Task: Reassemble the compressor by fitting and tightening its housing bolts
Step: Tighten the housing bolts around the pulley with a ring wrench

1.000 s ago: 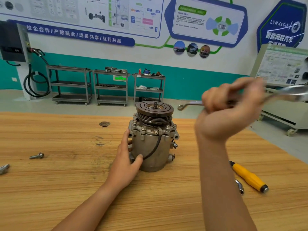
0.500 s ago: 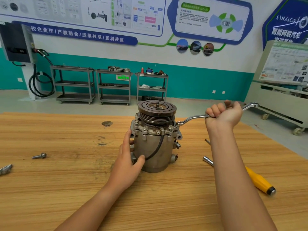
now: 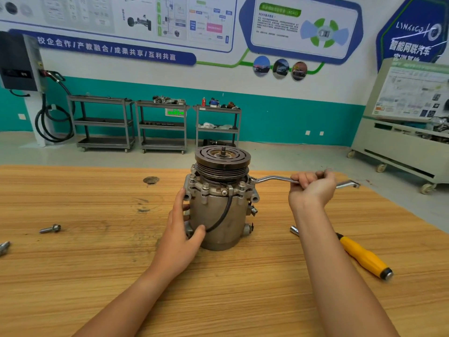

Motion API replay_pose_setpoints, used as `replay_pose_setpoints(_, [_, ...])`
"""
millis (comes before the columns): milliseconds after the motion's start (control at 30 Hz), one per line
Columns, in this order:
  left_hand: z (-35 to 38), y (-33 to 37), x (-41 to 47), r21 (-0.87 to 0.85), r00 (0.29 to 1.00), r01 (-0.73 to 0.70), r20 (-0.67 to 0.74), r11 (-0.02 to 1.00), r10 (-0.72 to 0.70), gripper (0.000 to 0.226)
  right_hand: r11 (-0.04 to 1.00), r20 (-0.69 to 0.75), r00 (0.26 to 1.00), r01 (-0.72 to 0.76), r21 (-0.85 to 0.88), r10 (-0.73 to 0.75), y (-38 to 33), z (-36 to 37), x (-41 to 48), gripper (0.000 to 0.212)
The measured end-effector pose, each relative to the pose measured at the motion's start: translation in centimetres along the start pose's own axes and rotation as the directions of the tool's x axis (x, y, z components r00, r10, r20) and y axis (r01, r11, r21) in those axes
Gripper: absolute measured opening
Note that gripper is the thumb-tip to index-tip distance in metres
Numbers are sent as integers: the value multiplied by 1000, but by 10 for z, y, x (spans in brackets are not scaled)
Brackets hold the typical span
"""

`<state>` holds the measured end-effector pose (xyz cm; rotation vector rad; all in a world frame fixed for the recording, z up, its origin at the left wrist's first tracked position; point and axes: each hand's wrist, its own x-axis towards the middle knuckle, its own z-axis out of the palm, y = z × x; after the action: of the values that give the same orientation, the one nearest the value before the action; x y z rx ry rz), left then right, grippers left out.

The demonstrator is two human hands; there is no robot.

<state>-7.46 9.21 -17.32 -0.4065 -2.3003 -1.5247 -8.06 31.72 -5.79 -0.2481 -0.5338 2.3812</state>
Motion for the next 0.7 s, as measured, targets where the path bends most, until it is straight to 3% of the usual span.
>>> replay_pose_setpoints(167, [0, 2, -1, 3, 1000, -2, -8, 1000, 2, 90, 979, 62, 978, 201, -20, -199, 3, -15, -37, 30])
replay_pose_setpoints(333, [-3, 5, -2, 21, 999, -37, -15, 999, 37, 93, 878, 321, 859, 459, -136, -399, 16, -28, -74, 33])
replay_pose_setpoints(400, [-3, 6, -3, 20, 999, -40, -16, 999, 40, 94, 799, 471, 761, 576, -174, -446, 27, -40, -89, 32])
replay_pose_setpoints(500, [-4, 9, -4, 19, 999, -44, -21, 999, 45, 95, 547, 770, 495, 804, -232, -402, 56, -63, -114, 35])
replay_pose_setpoints(533, [-4, 10, -4, 21, 999, -44, -21, 999, 44, 95, 533, 789, 489, 809, -250, -372, 62, -64, -119, 41])
replay_pose_setpoints(633, [-4, 10, -4, 9, 999, -40, -11, 999, 40, 95, 702, 542, 736, 630, -331, -406, 43, -41, -117, 41])
replay_pose_setpoints(700, [-4, 10, -4, 1, 999, -37, -7, 999, 37, 94, 775, 403, 779, 592, -219, -481, 14, -22, -105, 45])
